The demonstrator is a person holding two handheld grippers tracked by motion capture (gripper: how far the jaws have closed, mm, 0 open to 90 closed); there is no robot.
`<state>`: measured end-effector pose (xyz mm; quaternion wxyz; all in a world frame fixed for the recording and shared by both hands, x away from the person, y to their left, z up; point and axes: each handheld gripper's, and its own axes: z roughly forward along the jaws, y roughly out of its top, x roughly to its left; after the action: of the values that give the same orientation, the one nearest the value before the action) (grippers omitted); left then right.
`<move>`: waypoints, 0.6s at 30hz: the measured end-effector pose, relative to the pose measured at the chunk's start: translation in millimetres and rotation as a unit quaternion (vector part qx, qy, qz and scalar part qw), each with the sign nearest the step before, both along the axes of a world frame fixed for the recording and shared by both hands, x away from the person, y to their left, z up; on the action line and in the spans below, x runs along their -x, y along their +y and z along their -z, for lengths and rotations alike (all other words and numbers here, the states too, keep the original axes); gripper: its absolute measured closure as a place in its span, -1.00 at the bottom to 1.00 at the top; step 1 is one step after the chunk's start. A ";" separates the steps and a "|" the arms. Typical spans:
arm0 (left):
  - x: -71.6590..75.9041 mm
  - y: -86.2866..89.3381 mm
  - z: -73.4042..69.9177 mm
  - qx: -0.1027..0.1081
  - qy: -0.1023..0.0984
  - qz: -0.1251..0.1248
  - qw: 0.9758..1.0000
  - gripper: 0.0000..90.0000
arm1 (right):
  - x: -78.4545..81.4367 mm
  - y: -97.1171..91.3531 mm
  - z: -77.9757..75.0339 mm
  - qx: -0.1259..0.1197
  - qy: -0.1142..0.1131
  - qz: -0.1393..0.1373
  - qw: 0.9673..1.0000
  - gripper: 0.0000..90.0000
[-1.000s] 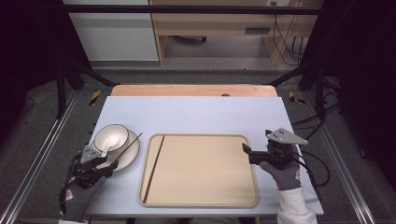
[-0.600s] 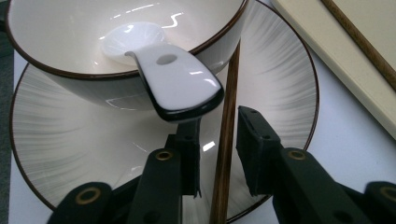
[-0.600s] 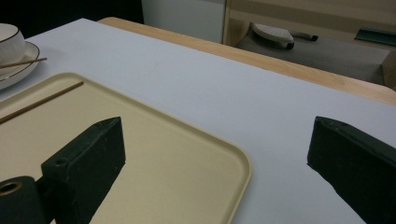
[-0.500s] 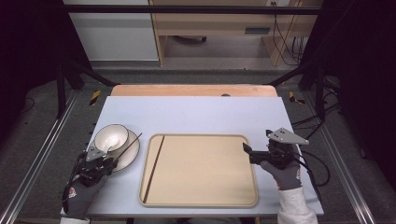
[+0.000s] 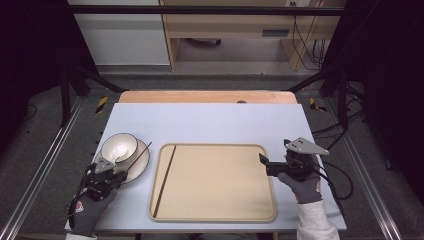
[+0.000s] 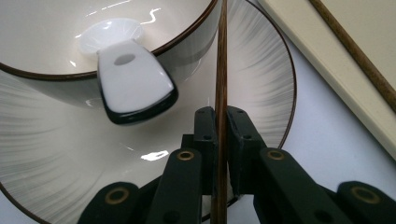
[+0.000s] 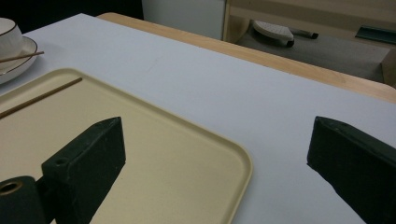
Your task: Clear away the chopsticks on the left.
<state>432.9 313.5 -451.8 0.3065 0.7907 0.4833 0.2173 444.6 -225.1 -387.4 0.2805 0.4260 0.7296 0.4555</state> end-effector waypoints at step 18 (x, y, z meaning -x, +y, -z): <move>15.4 -21.0 -16.8 0.036 -0.034 -0.018 0.999 0.86 | 0.9 -1.9 -1.4 0.001 -0.002 0.002 1.000 -0.91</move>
<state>417.5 292.5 -435.0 0.3473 0.7623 0.4945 0.2318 443.7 -226.9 -386.1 0.2829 0.4263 0.7287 0.4552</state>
